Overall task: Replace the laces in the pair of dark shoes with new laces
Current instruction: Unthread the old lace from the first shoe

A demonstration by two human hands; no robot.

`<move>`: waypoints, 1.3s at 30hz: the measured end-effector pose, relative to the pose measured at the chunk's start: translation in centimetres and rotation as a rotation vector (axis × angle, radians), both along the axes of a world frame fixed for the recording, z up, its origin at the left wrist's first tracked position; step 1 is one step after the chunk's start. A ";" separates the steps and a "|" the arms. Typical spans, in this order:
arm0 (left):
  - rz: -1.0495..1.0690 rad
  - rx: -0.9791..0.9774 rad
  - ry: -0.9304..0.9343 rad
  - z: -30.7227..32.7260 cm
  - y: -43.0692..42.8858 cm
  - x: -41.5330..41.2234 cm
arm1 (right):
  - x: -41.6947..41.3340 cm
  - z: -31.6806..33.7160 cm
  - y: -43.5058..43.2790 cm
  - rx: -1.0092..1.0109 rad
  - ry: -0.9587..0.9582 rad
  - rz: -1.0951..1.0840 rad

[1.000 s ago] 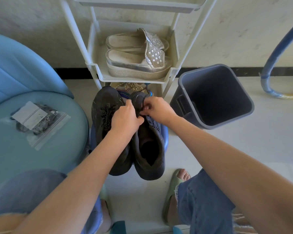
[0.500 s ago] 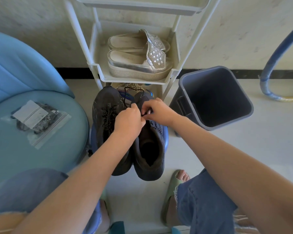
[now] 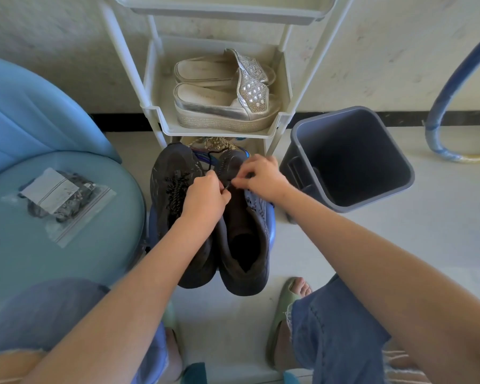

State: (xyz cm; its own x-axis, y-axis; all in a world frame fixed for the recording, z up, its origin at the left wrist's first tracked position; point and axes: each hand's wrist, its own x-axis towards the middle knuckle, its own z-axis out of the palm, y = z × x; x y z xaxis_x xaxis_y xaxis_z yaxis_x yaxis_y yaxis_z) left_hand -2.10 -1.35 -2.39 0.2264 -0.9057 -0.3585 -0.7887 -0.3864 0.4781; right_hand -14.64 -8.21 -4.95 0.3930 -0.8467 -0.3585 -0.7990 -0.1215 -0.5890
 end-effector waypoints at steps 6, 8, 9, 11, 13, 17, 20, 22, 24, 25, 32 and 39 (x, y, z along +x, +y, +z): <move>-0.007 0.056 0.018 0.0 -0.1 0.4 | -4.3 1.4 -2.1 0.134 -0.247 -0.649; 0.002 0.041 0.024 -0.1 -0.1 0.4 | -3.9 1.6 -2.0 0.016 -0.209 -0.407; 0.009 0.027 0.028 -0.2 0.0 0.3 | -3.3 1.7 -1.6 -0.049 -0.177 -0.282; 0.029 -0.001 0.044 -0.3 0.1 0.2 | -1.8 1.6 -0.6 -0.184 -0.014 -0.006; 0.041 -0.018 0.056 -0.3 0.2 0.2 | -0.5 1.3 0.2 -0.298 0.163 0.234; 0.024 -0.019 0.035 -0.4 0.1 0.1 | 1.0 0.2 1.3 -0.349 0.231 0.241; 0.010 -0.011 0.002 -0.2 0.2 0.1 | 1.4 0.0 1.7 -0.334 0.235 0.194; -0.001 0.008 -0.020 -0.1 0.1 0.1 | 0.3 0.3 0.7 -0.235 0.196 -0.030; -0.013 0.040 -0.034 0.0 0.0 0.2 | -2.3 0.7 -1.1 -0.086 0.134 -0.395; -0.015 0.049 -0.031 0.0 0.0 0.2 | -3.7 0.8 -1.8 -0.030 0.145 -0.498; -0.028 0.007 -0.037 0.2 0.2 0.0 | -0.7 1.1 0.5 -0.235 0.063 0.136; -0.044 0.026 -0.042 0.4 0.2 0.0 | 1.5 -0.4 1.5 -0.243 0.153 0.215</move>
